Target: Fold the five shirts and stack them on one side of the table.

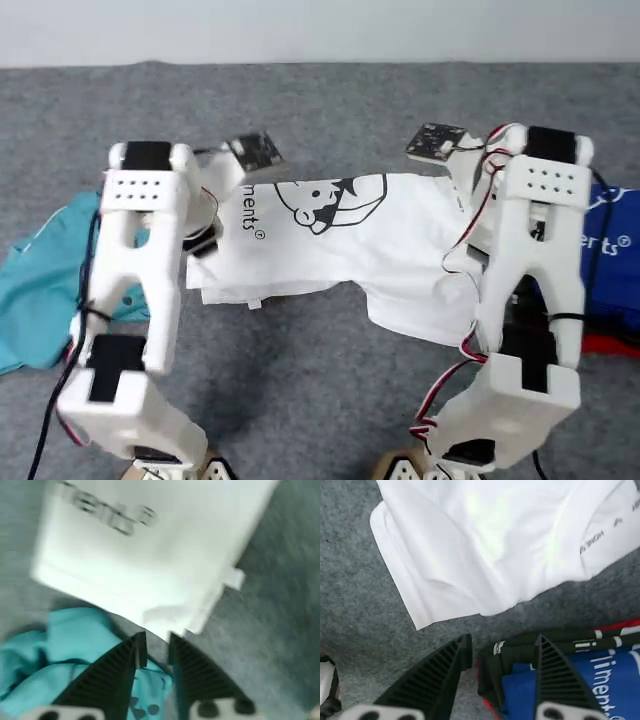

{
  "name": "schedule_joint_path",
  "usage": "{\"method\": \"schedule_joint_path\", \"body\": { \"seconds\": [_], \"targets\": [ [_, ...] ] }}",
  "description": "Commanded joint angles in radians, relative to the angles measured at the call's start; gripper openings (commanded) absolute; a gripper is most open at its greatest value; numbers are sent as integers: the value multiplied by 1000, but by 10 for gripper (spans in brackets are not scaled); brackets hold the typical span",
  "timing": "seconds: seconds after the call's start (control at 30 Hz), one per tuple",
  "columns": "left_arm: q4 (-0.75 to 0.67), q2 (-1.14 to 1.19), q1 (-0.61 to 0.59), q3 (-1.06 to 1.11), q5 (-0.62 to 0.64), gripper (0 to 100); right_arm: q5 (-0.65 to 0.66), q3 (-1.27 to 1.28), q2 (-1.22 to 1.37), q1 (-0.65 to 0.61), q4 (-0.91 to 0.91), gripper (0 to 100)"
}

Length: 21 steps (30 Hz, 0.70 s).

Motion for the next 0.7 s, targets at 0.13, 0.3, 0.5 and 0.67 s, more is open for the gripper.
{"method": "schedule_joint_path", "body": {
  "seconds": [0.13, 0.3, 0.5, 0.67],
  "targets": [
    [-106, -160, 77, -31, 321, 6, -184, -72, -91, 56, 39, 46],
    [-118, -189, 35, -30, 562, 6, -328, -75, 25, 30, -4, 54],
    [-101, -195, 157, -42, 597, 6, -459, -140, 45, 50, 35, 53],
    [-155, -183, 308, -79, 519, 8, -500, -175, -97, 189, 45, 53]
  ]
}}
